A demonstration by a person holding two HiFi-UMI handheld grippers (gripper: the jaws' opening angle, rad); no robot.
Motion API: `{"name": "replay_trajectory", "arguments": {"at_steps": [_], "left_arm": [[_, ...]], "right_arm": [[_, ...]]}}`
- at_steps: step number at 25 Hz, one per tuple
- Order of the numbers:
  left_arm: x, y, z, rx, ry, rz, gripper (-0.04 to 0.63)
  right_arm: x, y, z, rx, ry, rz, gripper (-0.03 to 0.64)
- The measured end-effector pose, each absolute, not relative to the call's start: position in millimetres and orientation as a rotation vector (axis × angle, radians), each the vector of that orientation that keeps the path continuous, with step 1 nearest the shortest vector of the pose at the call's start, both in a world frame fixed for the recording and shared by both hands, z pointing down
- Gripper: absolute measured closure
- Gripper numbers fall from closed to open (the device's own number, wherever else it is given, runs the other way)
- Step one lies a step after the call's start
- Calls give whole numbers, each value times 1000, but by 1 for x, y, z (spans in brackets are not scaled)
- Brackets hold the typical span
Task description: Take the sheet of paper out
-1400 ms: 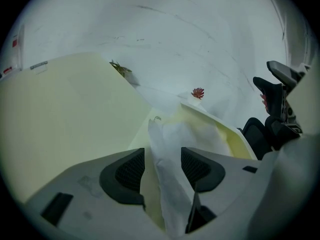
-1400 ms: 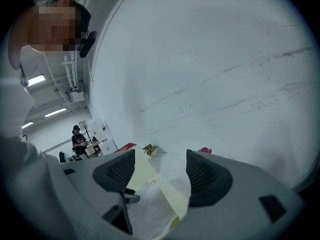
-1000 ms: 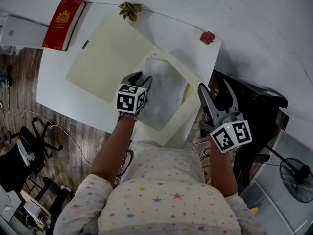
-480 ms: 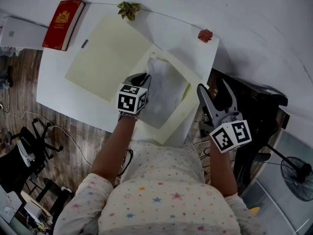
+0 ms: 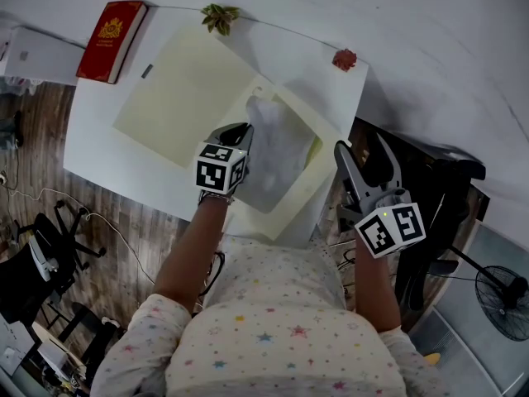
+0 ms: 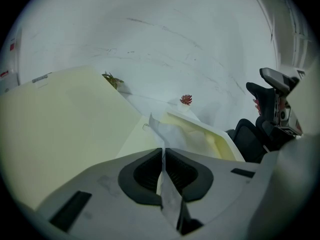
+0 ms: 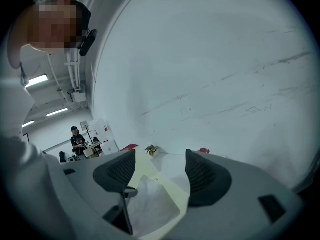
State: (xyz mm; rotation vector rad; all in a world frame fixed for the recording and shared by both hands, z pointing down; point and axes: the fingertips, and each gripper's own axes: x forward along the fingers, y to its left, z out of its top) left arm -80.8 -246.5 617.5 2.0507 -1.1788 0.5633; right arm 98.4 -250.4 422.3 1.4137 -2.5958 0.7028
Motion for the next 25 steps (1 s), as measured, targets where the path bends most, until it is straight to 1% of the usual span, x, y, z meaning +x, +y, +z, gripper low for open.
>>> {"name": "replay_trajectory", "arguments": {"at_steps": [14, 25], "left_arm": [[-100, -247, 586, 2079, -1281, 553, 568], [-134, -253, 553, 2058, -1433, 497, 568]], "right_arm": [[111, -230, 401, 1456, -2632, 645, 322], [118, -218, 383, 1483, -2663, 597, 322]]}}
